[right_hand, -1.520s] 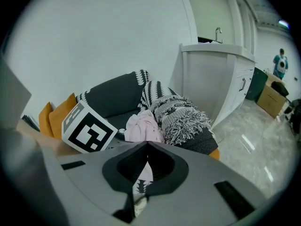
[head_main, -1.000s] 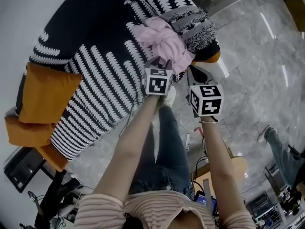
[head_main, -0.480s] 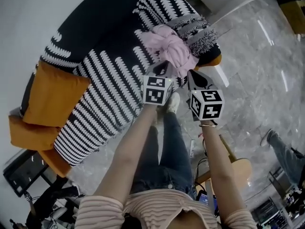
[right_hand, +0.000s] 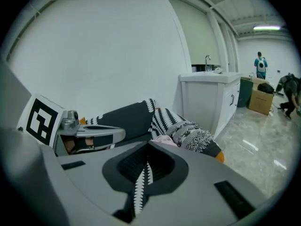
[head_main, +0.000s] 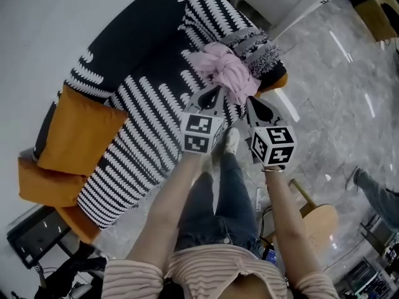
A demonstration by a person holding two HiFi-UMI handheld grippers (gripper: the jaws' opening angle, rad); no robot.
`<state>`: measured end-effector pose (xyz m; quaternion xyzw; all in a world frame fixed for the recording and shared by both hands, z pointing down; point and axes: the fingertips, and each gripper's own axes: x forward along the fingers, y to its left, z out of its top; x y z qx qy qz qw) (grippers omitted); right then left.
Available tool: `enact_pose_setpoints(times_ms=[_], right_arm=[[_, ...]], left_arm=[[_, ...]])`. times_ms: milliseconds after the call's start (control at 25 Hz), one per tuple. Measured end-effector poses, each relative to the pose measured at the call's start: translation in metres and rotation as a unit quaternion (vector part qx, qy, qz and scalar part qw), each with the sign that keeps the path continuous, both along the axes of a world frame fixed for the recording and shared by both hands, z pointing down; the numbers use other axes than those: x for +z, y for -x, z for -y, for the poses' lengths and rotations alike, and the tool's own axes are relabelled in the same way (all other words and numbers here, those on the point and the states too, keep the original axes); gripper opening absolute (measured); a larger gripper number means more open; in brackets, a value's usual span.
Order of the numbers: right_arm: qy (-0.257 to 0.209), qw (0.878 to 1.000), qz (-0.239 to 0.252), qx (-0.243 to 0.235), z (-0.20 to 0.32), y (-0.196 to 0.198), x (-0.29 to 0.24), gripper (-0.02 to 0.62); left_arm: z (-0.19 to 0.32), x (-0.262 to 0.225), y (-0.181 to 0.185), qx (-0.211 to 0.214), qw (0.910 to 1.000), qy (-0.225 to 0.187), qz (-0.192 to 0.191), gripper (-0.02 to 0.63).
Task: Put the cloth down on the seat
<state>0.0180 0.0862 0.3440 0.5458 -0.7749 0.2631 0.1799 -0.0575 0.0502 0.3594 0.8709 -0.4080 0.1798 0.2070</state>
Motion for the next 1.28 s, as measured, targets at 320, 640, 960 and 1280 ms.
enact_pose_setpoints(times_ms=[320,640,960,1280], right_arm=[[-0.046,0.999,0.01,0.012,-0.013,0.003,-0.038,0.008],[-0.091,0.996,0.009,0.015,-0.028,0.022,-0.084,0.008],[-0.118,0.993,0.013,0.024,-0.048,0.02,-0.123,0.009],[-0.138,0.99,0.014,0.031,-0.084,0.031,-0.16,0.009]], left_arm=[[-0.016,-0.053,0.005,0.02,0.9986,-0.047,-0.016,0.012],[-0.03,-0.099,0.026,0.026,0.9957,-0.076,-0.048,0.012],[-0.045,-0.137,0.033,0.026,0.9928,-0.1,-0.061,0.012],[-0.074,-0.171,0.053,0.024,0.9907,-0.122,-0.056,0.012]])
